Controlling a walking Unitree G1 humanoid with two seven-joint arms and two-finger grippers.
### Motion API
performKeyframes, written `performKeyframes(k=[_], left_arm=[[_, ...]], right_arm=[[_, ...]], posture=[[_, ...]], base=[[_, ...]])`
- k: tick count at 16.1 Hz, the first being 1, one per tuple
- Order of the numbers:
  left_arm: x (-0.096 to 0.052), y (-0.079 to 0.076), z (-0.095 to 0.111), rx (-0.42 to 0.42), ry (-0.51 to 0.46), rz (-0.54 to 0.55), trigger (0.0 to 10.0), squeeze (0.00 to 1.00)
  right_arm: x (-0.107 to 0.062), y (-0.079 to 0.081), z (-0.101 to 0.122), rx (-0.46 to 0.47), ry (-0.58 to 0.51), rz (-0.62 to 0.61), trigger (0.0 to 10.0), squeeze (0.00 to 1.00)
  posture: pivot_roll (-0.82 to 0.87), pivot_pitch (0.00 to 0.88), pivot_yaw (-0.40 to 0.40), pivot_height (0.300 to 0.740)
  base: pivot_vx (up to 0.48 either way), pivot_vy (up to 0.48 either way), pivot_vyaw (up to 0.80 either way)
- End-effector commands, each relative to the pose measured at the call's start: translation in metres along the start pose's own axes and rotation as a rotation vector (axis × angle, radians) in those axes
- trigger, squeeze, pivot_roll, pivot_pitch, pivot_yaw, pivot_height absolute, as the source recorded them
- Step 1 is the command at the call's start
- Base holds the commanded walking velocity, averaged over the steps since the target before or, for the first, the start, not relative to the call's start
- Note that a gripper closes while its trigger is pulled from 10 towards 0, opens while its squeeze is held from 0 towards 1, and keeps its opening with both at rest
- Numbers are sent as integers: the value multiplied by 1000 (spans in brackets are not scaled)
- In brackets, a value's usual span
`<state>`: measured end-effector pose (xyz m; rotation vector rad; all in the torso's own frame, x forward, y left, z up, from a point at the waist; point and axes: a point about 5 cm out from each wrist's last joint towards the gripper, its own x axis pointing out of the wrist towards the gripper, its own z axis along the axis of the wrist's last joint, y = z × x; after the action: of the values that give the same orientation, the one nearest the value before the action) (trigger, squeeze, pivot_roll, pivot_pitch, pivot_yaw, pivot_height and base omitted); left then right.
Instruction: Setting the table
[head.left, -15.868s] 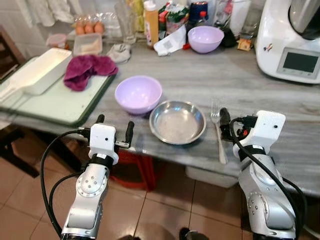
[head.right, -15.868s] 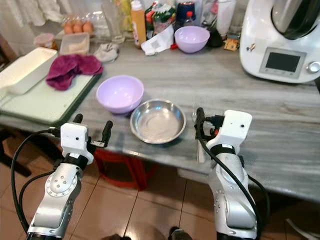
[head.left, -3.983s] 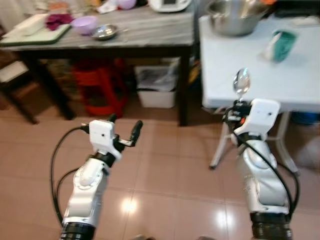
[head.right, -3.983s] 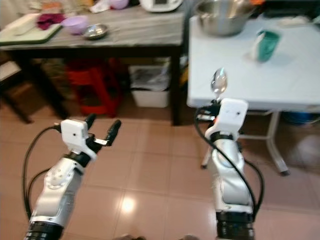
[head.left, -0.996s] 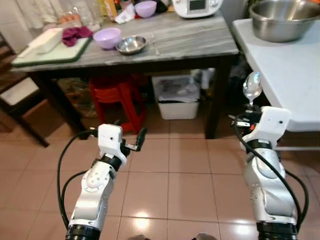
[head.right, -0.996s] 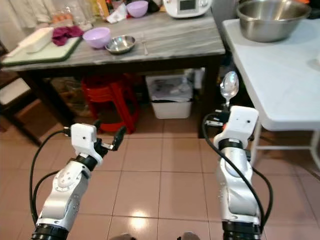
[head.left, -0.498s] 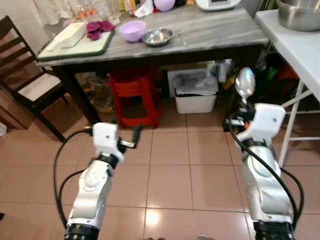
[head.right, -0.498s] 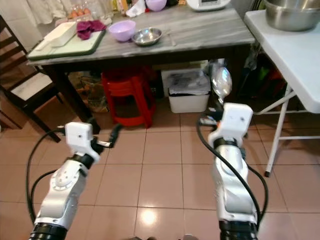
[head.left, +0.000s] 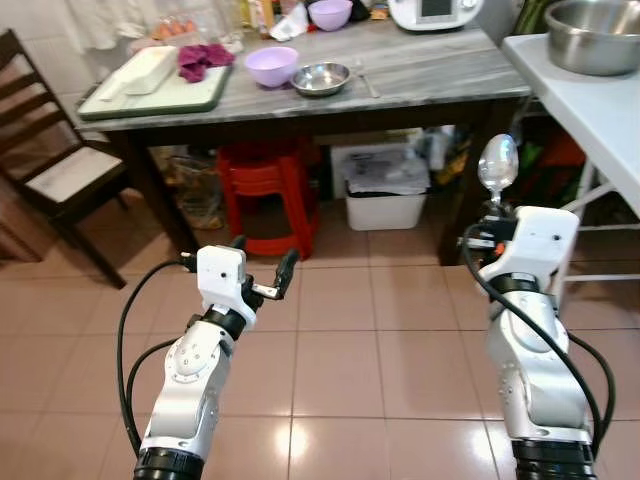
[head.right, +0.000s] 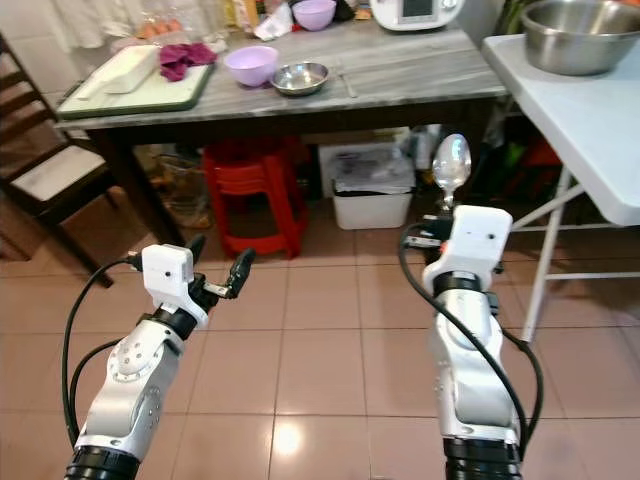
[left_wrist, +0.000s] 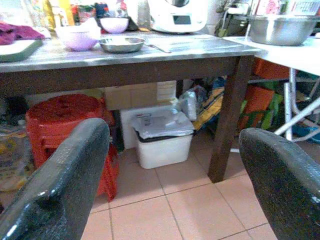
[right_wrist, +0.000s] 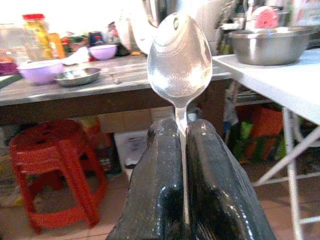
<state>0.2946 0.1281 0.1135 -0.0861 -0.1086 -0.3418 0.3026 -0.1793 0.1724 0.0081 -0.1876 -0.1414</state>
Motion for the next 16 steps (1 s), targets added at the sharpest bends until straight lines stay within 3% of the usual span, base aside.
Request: performKeyframes(k=[1, 16], left_arm=[[-1, 5, 2, 14, -7, 6, 10000, 0], [0, 1, 1, 2, -3, -17, 10000, 0]], right_arm=[[1, 8, 6, 6, -26, 22, 10000, 0], [2, 9, 7, 3, -27, 24, 10000, 0]], posture=[[-200, 104, 103, 740], [-202, 104, 103, 740]], base=[[480, 0, 0], [480, 0, 0]])
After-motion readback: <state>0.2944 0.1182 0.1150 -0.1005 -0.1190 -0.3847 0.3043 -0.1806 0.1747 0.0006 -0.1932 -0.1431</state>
